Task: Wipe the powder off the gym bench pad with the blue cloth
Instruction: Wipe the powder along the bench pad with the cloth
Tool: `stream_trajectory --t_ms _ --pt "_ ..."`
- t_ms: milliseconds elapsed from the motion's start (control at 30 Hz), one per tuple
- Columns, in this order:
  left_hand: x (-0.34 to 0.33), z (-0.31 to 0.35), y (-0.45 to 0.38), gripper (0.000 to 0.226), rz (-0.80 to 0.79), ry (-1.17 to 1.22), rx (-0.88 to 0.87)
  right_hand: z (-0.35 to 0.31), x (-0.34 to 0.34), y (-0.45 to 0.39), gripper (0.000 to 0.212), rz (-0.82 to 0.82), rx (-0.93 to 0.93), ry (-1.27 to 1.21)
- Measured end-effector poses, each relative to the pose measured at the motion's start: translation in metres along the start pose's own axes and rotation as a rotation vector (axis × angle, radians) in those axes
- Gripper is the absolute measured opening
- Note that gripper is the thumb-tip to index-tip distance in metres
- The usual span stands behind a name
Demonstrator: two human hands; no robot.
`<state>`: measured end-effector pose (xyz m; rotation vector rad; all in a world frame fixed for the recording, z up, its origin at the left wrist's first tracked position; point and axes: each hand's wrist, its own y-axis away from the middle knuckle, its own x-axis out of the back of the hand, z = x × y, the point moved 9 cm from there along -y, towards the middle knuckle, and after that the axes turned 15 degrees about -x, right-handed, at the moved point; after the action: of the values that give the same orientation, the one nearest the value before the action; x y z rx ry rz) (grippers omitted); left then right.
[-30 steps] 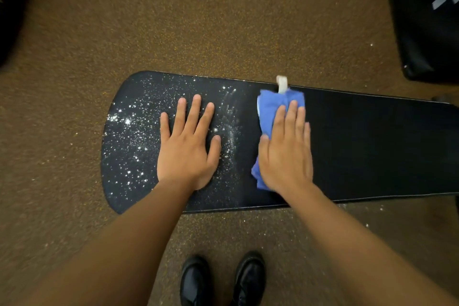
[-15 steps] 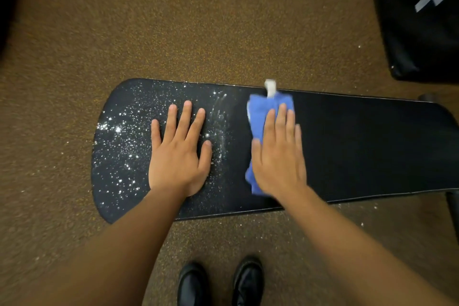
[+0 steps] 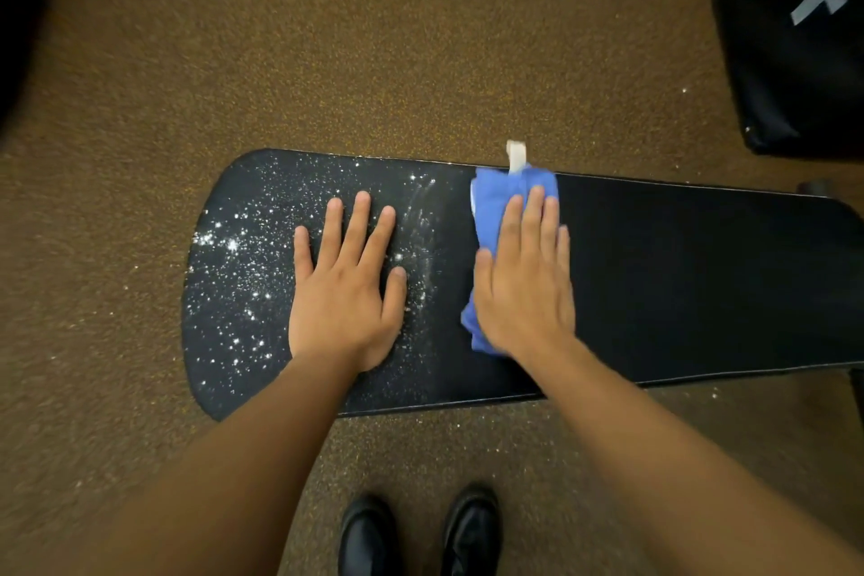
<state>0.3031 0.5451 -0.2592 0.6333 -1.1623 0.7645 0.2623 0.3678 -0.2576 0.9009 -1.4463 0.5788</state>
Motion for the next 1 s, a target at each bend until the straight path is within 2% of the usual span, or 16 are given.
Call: stream_trajectory --t_ms 67,167,267,333,433,533,600,700,800,900,1000 --pt "-0.001 0.001 0.0 0.063 0.0 0.001 -0.002 -0.024 0.0 -0.021 0.067 -0.01 -0.066 -0.037" --pt "-0.001 0.001 -0.001 0.063 0.0 -0.004 -0.007 -0.051 -0.004 0.006 0.066 -0.011 0.067 -0.02" --pt "0.001 0.001 -0.002 0.063 0.015 0.006 -0.017 -0.036 -0.009 0.062 0.065 -0.032 0.235 0.005" --pt "0.001 0.001 -0.002 0.063 0.012 0.004 -0.013 -0.011 -0.011 0.072 0.065 -0.041 0.264 0.016" --pt "0.0 0.0 -0.001 0.063 -0.002 0.0 -0.008 0.013 -0.005 0.034 0.066 -0.01 0.132 0.025" --pt "0.0 0.001 -0.001 0.063 -0.001 -0.004 -0.009 -0.007 0.003 -0.019 0.067 0.013 -0.02 -0.029" --pt "-0.001 0.001 -0.001 0.063 0.001 -0.004 -0.009 -0.028 0.001 -0.026 0.067 0.001 -0.042 -0.052" --pt "-0.001 0.0 -0.001 0.064 0.004 -0.001 -0.01 -0.047 -0.005 0.024 0.066 -0.023 0.124 -0.016" --pt "0.0 -0.001 -0.001 0.064 0.008 0.0 -0.01 -0.023 -0.011 0.081 0.065 -0.056 0.301 0.028" --pt "0.0 -0.001 0.0 0.063 0.005 -0.003 -0.005 0.01 -0.009 0.05 0.065 -0.029 0.198 0.05" --pt "0.0 0.0 0.0 0.063 0.007 -0.001 -0.001 -0.003 0.001 -0.007 0.066 0.001 0.02 0.008"
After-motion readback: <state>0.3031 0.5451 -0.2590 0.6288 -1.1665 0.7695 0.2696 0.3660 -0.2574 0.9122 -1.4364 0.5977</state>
